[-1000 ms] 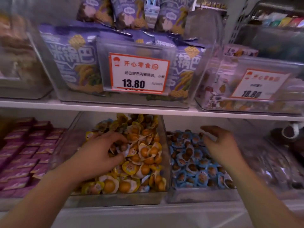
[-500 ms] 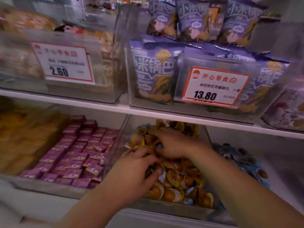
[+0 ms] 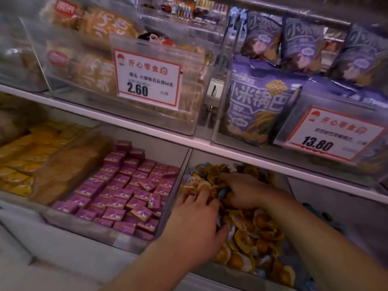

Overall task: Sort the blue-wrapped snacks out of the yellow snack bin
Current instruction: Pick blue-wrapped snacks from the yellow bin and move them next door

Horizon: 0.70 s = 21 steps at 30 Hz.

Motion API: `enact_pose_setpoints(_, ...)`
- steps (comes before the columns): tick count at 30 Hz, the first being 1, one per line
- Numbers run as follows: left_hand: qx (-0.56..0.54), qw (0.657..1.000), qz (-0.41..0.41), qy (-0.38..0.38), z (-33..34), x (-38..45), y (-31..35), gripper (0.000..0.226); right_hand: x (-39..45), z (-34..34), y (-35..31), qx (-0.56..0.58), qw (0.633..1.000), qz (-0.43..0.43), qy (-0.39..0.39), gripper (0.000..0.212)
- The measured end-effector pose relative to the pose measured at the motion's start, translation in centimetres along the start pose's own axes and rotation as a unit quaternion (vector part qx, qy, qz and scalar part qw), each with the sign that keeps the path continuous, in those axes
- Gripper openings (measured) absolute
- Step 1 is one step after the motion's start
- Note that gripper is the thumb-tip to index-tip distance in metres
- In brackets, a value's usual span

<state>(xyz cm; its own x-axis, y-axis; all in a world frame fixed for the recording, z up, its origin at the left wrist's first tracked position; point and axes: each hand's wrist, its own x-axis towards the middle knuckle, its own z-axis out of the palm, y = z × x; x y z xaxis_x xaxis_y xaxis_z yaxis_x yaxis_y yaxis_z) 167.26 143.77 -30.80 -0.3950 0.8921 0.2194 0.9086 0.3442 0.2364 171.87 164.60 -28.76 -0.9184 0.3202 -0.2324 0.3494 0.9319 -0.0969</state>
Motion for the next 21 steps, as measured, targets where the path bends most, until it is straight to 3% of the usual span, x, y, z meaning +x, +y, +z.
enact_pose_setpoints(2,-0.009,1.0,0.0,-0.011,0.1,0.1,-0.1,0.05,0.1,0.2,-0.4,-0.009,1.0,0.005,0.006,0.058)
enact_pose_setpoints(4,-0.023,1.0,-0.002,-0.017,0.0,0.0,-0.1,0.051,-0.2,0.4,-0.7,0.014,0.999,0.013,0.037,0.057)
enact_pose_setpoints(8,-0.16,0.986,-0.021,0.047,-1.0,0.3,0.1,0.039,-2.5,-1.1,-0.9,0.183,0.978,0.042,0.089,0.065)
enact_pose_setpoints(11,-0.289,0.947,-0.056,0.13,-1.3,0.7,0.4,0.029,-5.5,-2.4,-0.8,0.357,0.924,0.082,0.105,0.074)
enact_pose_setpoints(13,-0.352,0.922,-0.072,0.143,-1.2,0.8,0.5,0.038,-7.6,-2.5,-0.9,0.44,0.887,0.095,0.106,0.07)
enact_pose_setpoints(16,-0.395,0.912,-0.027,0.106,-0.9,0.9,1.3,0.055,-9.7,-1.0,-1.9,0.596,0.785,0.101,0.131,0.025)
enact_pose_setpoints(18,-0.37,0.926,0.011,0.077,-0.3,1.0,2.0,0.058,-10.5,0.5,-2.9,0.657,0.73,0.099,0.163,0.014)
enact_pose_setpoints(19,-0.346,0.935,0.025,0.068,0.0,1.0,2.3,0.059,-10.6,1.3,-3.2,0.65,0.733,0.091,0.18,0.011)
enact_pose_setpoints(21,-0.302,0.951,0.039,0.06,0.6,1.2,2.3,0.062,-10.6,2.4,-3.4,0.569,0.787,0.098,0.218,0.011)
